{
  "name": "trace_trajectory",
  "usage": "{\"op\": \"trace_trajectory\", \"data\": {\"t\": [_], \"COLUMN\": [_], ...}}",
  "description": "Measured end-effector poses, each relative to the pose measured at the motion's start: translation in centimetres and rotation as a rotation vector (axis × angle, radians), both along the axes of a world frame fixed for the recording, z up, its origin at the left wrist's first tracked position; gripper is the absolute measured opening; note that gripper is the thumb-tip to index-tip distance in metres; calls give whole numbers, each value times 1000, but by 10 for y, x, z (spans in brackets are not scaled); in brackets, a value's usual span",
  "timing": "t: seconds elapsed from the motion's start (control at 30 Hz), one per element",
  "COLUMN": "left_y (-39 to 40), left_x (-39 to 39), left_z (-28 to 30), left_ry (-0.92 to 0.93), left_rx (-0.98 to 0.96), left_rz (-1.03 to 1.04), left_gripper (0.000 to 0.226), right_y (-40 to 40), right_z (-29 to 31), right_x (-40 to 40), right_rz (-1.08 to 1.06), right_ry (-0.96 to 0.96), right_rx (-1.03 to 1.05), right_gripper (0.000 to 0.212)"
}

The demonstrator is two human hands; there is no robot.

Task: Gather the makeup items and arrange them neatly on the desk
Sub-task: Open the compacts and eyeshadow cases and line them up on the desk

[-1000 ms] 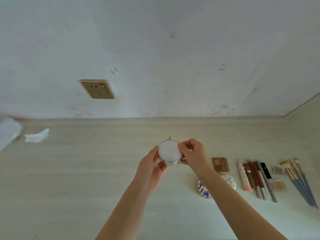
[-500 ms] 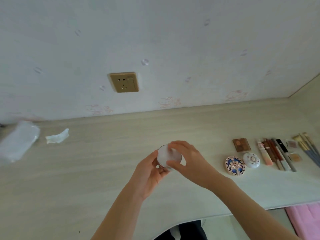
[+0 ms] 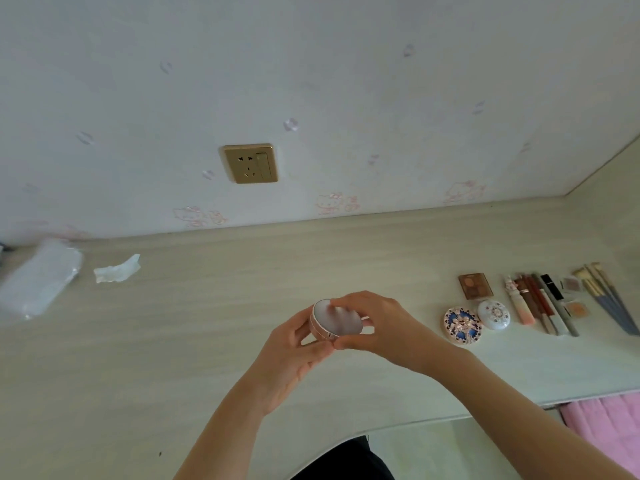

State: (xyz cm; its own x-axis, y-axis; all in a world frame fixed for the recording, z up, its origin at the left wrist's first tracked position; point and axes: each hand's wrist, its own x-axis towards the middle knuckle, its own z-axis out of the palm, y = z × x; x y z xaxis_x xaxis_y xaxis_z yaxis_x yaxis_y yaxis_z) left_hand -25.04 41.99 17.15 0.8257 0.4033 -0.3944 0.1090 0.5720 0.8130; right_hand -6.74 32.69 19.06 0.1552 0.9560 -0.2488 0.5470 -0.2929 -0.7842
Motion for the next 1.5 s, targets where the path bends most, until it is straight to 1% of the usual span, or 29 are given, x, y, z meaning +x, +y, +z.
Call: {"op": "trace_trajectory", "data": {"t": [0.07, 0.13, 0.23, 0.33, 0.4, 0.6, 0.7, 0.8, 1.07, 1.23, 1.37, 1.5], "left_y": [-2, -3, -4, -3, -2, 1, 0, 1, 0, 0, -1, -1], "left_x": [2, 4, 8, 11, 11, 8, 10, 10, 5, 4, 1, -4], "left_z": [4, 6, 6, 5, 1, -9, -11, -13, -20, -24, -24, -22], "left_ry": [78, 124, 159, 158, 148, 206, 233, 238, 217, 209, 199, 197], "left_rx": [157, 267, 337, 391, 414, 462, 486, 489, 481, 468, 432, 379], "left_rz": [-39, -57, -44, -6, 6, -1, 18, 29, 68, 86, 96, 82], "left_gripper": [58, 64, 71, 69, 68, 70, 69, 70, 67, 67, 67, 62], "right_y": [-3, -4, -7, -8, -5, 4, 6, 9, 13, 15, 17, 19], "right_z": [4, 8, 10, 8, 7, 4, 4, 4, 4, 4, 5, 6], "right_x": [3, 5, 5, 3, 2, 2, 0, 0, -2, -2, -4, -13], "right_rz": [37, 87, 159, 218, 234, 234, 216, 189, 202, 209, 213, 222], "right_ry": [-19, -56, -124, -188, -206, -248, -218, -178, -146, -165, -151, -127], "right_rx": [-26, -38, -43, -36, -26, -38, -20, -26, -136, -180, -220, -213], "right_gripper": [64, 67, 70, 78, 79, 73, 66, 63, 66, 71, 72, 73]}}
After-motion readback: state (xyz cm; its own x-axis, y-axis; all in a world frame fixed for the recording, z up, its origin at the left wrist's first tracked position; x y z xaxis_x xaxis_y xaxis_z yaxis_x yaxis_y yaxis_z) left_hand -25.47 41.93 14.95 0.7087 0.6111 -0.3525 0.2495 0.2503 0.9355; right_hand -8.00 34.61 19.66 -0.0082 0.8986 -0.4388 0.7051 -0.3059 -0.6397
